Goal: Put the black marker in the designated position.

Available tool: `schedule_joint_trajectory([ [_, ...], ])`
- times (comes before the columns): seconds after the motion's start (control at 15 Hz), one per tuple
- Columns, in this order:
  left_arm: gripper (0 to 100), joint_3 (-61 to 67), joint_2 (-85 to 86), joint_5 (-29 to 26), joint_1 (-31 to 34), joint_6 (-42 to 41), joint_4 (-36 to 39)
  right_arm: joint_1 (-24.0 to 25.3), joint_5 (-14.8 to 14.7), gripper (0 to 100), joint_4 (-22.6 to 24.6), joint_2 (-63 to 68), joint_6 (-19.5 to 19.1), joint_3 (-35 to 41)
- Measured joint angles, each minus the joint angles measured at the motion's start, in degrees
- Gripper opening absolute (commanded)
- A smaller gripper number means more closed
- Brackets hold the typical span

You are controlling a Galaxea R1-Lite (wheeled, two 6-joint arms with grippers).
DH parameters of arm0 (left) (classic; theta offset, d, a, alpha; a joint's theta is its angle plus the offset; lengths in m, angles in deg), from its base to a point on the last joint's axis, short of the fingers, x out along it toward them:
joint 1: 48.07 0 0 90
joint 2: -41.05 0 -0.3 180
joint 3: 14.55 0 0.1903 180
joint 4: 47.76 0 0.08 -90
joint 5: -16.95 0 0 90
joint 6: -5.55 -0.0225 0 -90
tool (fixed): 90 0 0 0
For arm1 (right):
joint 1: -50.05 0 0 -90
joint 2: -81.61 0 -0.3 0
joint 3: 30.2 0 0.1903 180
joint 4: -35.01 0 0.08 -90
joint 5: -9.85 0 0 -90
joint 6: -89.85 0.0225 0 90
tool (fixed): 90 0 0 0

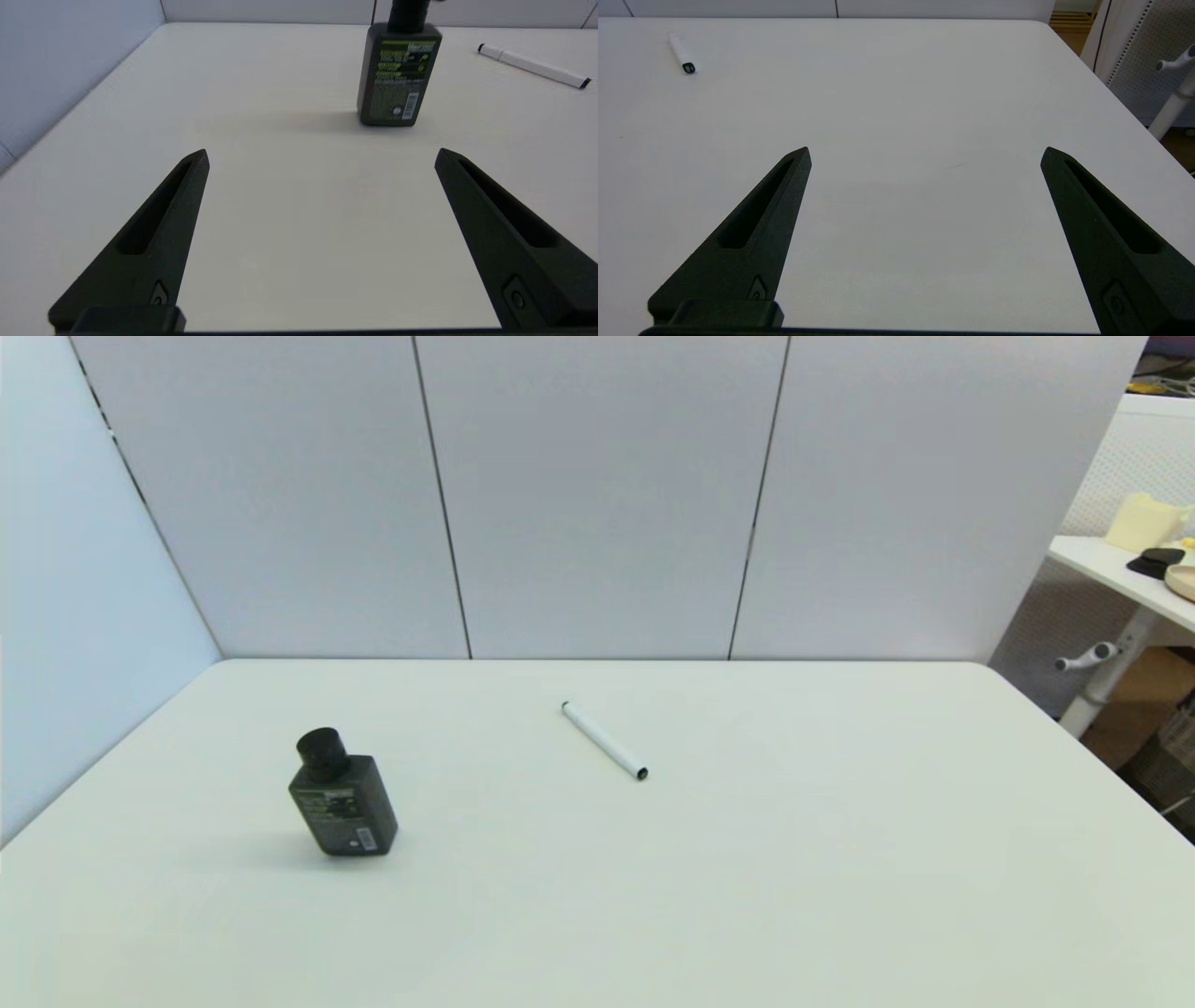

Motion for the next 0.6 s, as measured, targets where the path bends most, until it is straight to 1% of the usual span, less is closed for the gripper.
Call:
schedule_joint_trajectory([
  [0.2, 100, -13.5, -10.6, -0.1, 0.1, -3.0, -5.1, 0.0, 0.0, 100, 0.0, 0.0, 0.0, 0.0],
  [0.4, 100, -31.2, -26.8, -0.9, -0.1, -7.4, -11.5, 0.0, 0.0, 100, 0.0, 0.0, 0.0, 0.0],
  [0.6, 100, -51.9, -45.1, -3.9, -0.8, -14.5, -20.4, 0.0, 0.0, 100, 0.0, 0.0, 0.0, 0.0],
])
